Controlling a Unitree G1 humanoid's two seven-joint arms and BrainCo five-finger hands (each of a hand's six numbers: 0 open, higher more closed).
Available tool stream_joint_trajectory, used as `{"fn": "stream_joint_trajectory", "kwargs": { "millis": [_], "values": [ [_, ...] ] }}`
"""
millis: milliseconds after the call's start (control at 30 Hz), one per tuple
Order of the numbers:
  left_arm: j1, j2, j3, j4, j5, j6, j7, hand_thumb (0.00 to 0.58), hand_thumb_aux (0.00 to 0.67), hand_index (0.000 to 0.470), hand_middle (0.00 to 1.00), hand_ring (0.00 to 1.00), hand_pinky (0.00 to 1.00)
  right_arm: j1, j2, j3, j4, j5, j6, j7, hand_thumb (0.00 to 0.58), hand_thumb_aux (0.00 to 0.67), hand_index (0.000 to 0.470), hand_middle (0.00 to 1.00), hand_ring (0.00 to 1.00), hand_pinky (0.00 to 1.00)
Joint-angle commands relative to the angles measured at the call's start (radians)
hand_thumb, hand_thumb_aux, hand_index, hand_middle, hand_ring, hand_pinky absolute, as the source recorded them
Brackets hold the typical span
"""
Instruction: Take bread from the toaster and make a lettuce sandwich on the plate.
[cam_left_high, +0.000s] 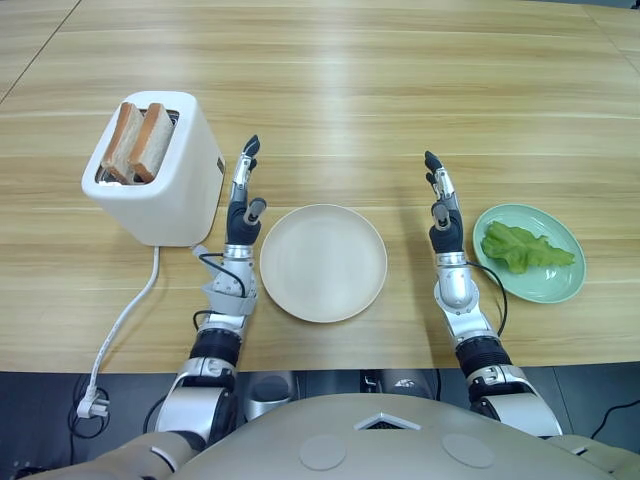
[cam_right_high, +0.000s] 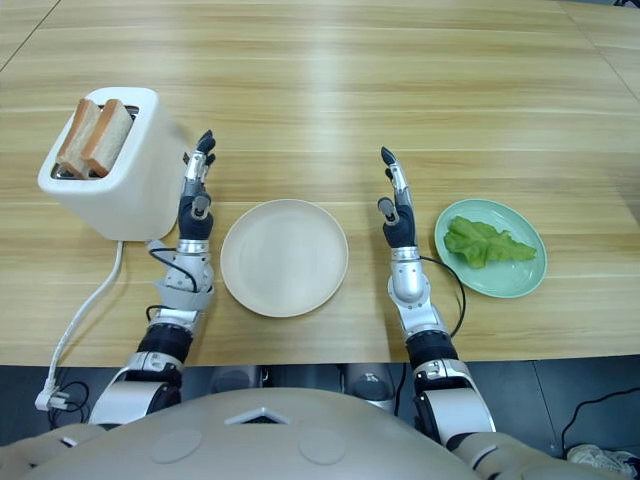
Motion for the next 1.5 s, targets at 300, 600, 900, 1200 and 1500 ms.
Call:
{"fn": "stream_joint_trajectory", "kwargs": {
  "millis": [300, 600, 900, 1200, 1500],
  "values": [
    [0.069, 0.476, 0.388, -0.029, 0.267, 0.43, 0.203, 0.0, 0.0, 0.0, 0.0, 0.0, 0.0, -0.014, -0.007, 0.009, -0.007, -0.073, -0.011, -0.032, 0.0, 0.0, 0.0, 0.0, 0.0, 0.0],
    [0.039, 0.575, 0.246, 0.198, 0.259, 0.522, 0.258, 0.0, 0.0, 0.0, 0.0, 0.0, 0.0, -0.025, -0.011, 0.017, 0.006, -0.086, -0.018, -0.037, 0.0, 0.0, 0.0, 0.0, 0.0, 0.0],
    [0.006, 0.578, 0.138, 0.196, 0.21, 0.582, 0.187, 0.0, 0.0, 0.0, 0.0, 0.0, 0.0, -0.03, -0.015, 0.017, 0.014, -0.092, -0.022, -0.039, 0.0, 0.0, 0.0, 0.0, 0.0, 0.0],
    [-0.043, 0.599, 0.061, 0.201, 0.191, 0.626, 0.094, 0.524, 0.462, 0.317, 0.0, 0.0, 0.0, -0.026, -0.012, 0.023, 0.009, -0.1, -0.024, -0.036, 0.0, 0.0, 0.0, 0.0, 0.0, 0.0],
    [-0.074, 0.612, 0.003, 0.255, 0.171, 0.589, 0.085, 0.58, 0.67, 0.46, 0.0, 0.0, 0.0, -0.013, -0.016, 0.015, -0.006, -0.092, -0.026, -0.037, 0.0, 0.0, 0.0, 0.0, 0.0, 0.0]
  ]
}}
